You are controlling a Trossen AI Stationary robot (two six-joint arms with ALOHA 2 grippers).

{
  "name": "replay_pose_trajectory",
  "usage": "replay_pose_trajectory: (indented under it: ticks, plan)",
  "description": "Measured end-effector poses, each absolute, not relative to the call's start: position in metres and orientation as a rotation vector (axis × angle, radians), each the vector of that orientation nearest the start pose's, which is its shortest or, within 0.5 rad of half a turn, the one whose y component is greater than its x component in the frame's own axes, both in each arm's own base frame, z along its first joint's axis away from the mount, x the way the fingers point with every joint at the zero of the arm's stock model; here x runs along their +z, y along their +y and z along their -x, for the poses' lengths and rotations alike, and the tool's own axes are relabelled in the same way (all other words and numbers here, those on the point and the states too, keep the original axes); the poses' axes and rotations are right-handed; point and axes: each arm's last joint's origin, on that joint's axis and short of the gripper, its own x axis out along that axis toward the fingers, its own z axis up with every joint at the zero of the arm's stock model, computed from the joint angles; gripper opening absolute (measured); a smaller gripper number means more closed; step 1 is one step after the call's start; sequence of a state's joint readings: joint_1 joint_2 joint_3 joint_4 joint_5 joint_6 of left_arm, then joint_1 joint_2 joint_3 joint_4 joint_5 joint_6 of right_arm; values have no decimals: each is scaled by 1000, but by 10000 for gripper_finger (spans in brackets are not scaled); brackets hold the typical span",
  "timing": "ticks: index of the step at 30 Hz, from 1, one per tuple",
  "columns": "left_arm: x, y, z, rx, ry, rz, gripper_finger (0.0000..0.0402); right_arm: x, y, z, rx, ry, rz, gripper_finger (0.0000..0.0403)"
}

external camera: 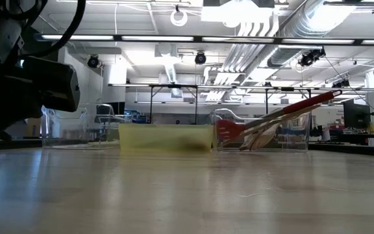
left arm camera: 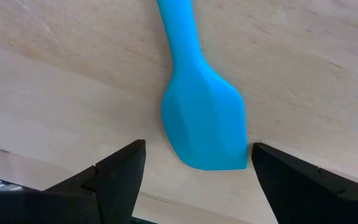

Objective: Pick & Place Kitchen Items
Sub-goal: Put the red spatula into the right transparent bin

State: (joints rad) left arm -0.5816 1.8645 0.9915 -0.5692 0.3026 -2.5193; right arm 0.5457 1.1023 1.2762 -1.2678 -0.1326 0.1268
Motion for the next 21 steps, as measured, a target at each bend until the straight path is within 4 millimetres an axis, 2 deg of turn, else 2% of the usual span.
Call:
replay_pose_trajectory:
  ticks: [21]
  plan:
    - [108,-178,-257,1371,1276,1603,289,355,95,-148,537,1124,118,345]
